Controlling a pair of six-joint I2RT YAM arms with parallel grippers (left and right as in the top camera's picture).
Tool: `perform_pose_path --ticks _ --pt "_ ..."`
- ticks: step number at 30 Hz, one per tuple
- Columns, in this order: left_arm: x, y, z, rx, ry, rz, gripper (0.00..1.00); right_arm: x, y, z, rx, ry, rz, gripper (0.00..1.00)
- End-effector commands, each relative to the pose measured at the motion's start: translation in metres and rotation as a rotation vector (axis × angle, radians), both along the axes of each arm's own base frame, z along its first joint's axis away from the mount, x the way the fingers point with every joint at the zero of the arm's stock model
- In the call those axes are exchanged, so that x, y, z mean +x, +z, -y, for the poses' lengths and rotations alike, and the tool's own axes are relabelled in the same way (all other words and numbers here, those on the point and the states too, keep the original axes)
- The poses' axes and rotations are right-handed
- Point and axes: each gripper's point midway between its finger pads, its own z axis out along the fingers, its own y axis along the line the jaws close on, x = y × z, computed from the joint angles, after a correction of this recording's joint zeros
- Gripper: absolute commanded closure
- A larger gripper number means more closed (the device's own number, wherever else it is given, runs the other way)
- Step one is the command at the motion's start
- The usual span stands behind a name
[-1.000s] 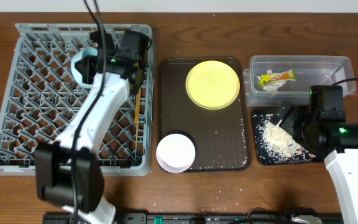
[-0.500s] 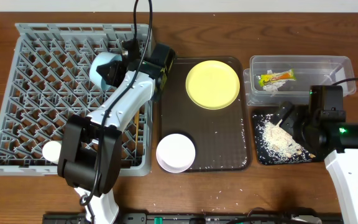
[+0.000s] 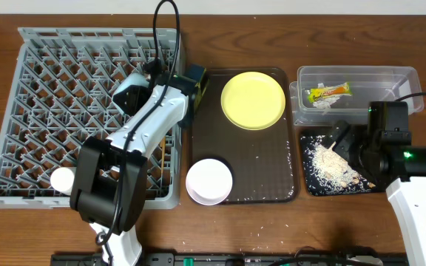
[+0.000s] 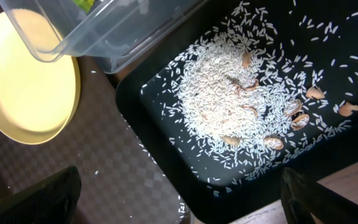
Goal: Sort waste into correct bins and load items into the dishwasher
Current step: 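Place the blue bowl tilted into the dish rack and release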
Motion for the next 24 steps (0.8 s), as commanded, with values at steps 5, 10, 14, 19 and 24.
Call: perform_pose_path --ticks 5,10,14,19,24 --pt "-0.006 0.002 0.028 -0.149 -0.032 0.033 0.44 0.0 0.0 0.003 -0.005 -0.018 0.0 0.01" --pt "-0.017 0.001 0.048 -0.366 -0.037 0.023 0.39 0.0 0.0 0.003 -0.005 -0.018 0.0 0.01" --pt "-0.039 0.012 0.073 -0.622 -0.061 -0.002 0.35 0.0 0.0 0.003 -0.006 -0.018 0.0 0.01" --pt "-0.086 0.006 0.162 -1.12 -0.217 -0.266 0.5 0.0 0.0 0.003 -0.006 -0.018 0.0 0.01" --pt "-0.119 -0.035 0.177 -0.894 -0.272 -0.374 0.54 0.0 0.0 0.003 -0.006 -0.018 0.0 0.01"
